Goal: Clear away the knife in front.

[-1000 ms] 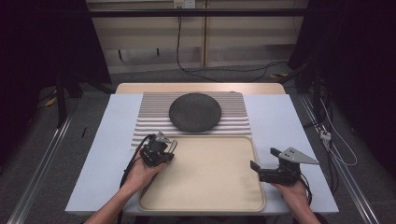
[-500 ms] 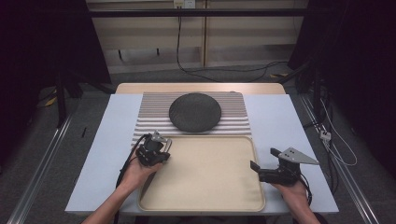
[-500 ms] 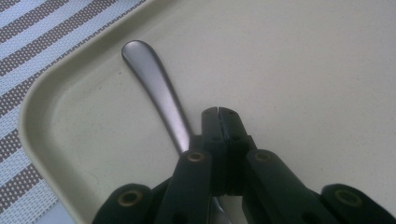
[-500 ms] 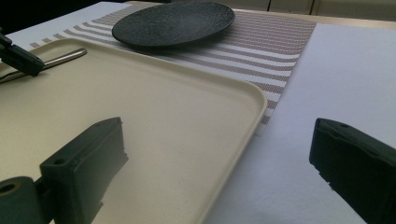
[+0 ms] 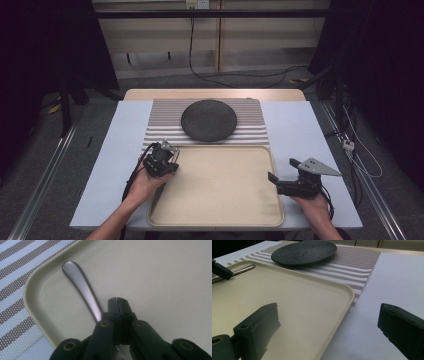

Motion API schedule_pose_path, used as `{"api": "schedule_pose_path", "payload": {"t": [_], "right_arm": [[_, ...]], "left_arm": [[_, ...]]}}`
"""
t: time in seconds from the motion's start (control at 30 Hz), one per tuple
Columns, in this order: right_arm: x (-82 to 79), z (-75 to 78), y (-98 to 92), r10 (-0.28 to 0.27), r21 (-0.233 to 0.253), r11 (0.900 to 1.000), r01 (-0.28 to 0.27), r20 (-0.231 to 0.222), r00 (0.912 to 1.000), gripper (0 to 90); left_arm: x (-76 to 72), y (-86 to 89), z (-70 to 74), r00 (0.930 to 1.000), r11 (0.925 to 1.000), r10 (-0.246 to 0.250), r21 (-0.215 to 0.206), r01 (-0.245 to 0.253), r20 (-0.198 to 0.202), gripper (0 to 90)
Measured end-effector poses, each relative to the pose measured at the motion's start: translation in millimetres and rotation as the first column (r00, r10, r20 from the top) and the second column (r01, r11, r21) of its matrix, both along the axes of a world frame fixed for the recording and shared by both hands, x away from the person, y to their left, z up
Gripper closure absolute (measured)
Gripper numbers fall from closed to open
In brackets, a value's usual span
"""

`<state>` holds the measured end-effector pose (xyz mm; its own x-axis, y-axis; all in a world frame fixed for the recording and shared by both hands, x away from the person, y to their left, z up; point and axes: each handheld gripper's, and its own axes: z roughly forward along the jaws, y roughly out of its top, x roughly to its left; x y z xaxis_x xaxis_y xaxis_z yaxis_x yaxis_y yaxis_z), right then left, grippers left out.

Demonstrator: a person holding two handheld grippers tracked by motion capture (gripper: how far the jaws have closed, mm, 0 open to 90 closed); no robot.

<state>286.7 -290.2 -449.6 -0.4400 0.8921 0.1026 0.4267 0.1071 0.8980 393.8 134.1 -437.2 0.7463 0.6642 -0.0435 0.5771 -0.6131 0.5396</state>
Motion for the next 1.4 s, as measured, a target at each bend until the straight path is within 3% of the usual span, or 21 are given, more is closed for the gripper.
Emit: {"api": "schedule_pose_path", "payload": {"t": [1.0, 1.07, 1.2, 1.27, 1.33, 1.4], "right_arm": [[1.4, -0.4, 1.6, -0.001, -0.001, 1.000, 0.001, -0.002, 1.0000, 3.5], [1.6, -0.4, 1.9, 0.000, -0.005, 1.000, 0.000, -0.001, 1.0000, 3.5], [1.9, -0.6, 1.6, -0.001, -0.002, 1.000, 0.001, -0.002, 1.0000, 3.5], [2.1, -0.7, 1.6, -0.001, -0.001, 1.000, 0.001, -0.003, 1.0000, 3.5], [2.0, -0.7, 1.8, 0.002, -0.002, 1.000, -0.002, -0.003, 1.0000, 3.5], [2.0, -0.6, 1.9, 0.002, 0.000, 1.000, -0.002, -0.001, 1.0000, 3.5]], "left_arm": [[-3.8, 21.2, -0.6, 0.9995, 0.9993, 0.031, -0.019, -0.031, -0.002, 90.0], [-3.7, 22.6, 0.0, 0.9995, 0.9988, 0.032, -0.039, -0.031, 0.006, 90.0], [-6.8, 24.4, 6.6, 0.9976, 0.9943, 0.032, -0.103, -0.025, 0.062, 89.5], [-7.9, 25.1, 8.7, 0.9955, 0.9900, 0.043, -0.138, -0.031, 0.085, 83.4], [-9.0, 24.6, 10.0, 0.9933, 0.9899, 0.043, -0.139, -0.028, 0.107, 78.7], [-10.8, 23.2, 11.3, 0.9895, 0.9883, 0.057, -0.148, -0.037, 0.133, 67.2]]}}
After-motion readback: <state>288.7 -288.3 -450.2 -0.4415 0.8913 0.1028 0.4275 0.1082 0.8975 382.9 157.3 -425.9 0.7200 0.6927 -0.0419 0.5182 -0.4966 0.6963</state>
